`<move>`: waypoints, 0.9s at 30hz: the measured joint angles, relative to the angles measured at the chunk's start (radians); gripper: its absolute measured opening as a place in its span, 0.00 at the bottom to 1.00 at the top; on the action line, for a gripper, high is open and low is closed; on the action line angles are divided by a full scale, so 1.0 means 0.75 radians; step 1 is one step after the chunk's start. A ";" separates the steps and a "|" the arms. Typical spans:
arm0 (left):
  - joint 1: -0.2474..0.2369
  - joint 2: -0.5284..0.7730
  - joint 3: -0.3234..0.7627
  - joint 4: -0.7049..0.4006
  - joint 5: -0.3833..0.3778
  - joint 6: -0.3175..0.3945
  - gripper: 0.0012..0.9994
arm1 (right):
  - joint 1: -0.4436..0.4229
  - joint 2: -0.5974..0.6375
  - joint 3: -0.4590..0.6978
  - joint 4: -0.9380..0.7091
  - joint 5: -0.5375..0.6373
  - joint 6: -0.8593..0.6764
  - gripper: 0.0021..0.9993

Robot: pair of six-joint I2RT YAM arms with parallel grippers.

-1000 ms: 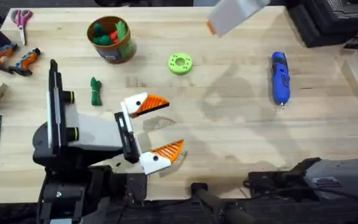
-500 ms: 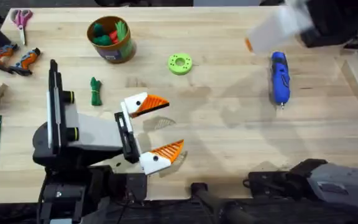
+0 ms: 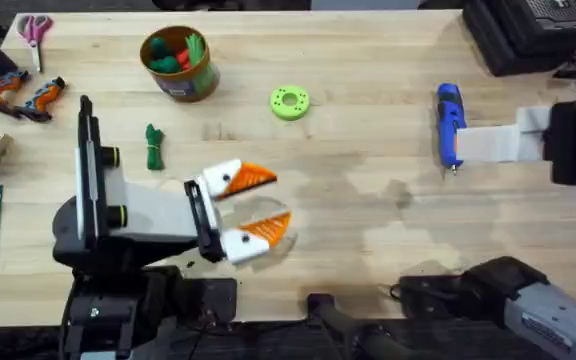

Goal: Pick up the gripper from the table and insert it into the empty holder that is missing its gripper. Then pick up a screw, insert it into the mounting hole, and use the screwdriver to tighten it. Finally, clean up the table by picking up the vegetable and placing it into the bucket.

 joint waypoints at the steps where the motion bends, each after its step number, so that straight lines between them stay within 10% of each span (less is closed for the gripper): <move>1: 0.000 0.000 0.000 0.000 0.000 0.000 0.42 | -0.023 0.001 -0.019 0.001 0.001 0.005 0.99; 5: 0.000 0.000 0.000 0.000 0.000 0.007 0.02 | -0.091 0.043 -0.042 0.046 0.001 0.012 0.99; 27: 0.000 0.000 0.000 0.000 0.000 0.006 0.01 | -0.636 0.755 -0.042 0.482 -0.157 -0.309 0.99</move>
